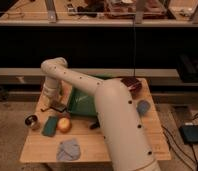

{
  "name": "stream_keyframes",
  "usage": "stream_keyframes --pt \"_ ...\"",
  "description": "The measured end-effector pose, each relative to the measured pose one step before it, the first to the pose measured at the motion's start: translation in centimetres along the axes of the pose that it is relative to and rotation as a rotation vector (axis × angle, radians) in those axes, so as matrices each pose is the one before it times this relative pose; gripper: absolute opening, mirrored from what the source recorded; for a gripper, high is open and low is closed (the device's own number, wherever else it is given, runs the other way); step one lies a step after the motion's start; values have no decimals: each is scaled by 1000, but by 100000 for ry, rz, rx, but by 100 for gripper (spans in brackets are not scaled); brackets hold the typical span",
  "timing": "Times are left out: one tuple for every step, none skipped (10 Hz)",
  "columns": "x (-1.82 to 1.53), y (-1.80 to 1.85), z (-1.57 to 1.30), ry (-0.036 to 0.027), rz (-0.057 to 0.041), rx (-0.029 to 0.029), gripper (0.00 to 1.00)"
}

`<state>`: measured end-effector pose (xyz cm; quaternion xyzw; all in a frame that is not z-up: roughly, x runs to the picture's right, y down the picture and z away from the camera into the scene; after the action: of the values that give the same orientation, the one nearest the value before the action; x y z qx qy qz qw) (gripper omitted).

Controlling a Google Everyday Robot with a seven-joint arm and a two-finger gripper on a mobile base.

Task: Place eraser in red bowl

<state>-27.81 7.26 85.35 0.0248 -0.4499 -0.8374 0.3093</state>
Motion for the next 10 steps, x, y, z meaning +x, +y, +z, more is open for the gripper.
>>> stream_keyframes --pt "-21 16 -12 -24 -1 -27 5" --pt "9 -76 55 -200 -215 24 5" --pt "-2 7 -10 13 7 -14 5" --pt "-27 27 27 -71 13 -69 5" --pt "63 -23 -105 -48 -224 -575 5" --pt "427 200 -344 768 637 -1279 5" --pt "1286 519 -443 922 796 -1907 5" --pt "1202 598 -317 576 454 -1719 5" --pt "1439 1112 -342 680 834 -1974 5" --pt "1528 1458 -257 848 1445 -1938 5"
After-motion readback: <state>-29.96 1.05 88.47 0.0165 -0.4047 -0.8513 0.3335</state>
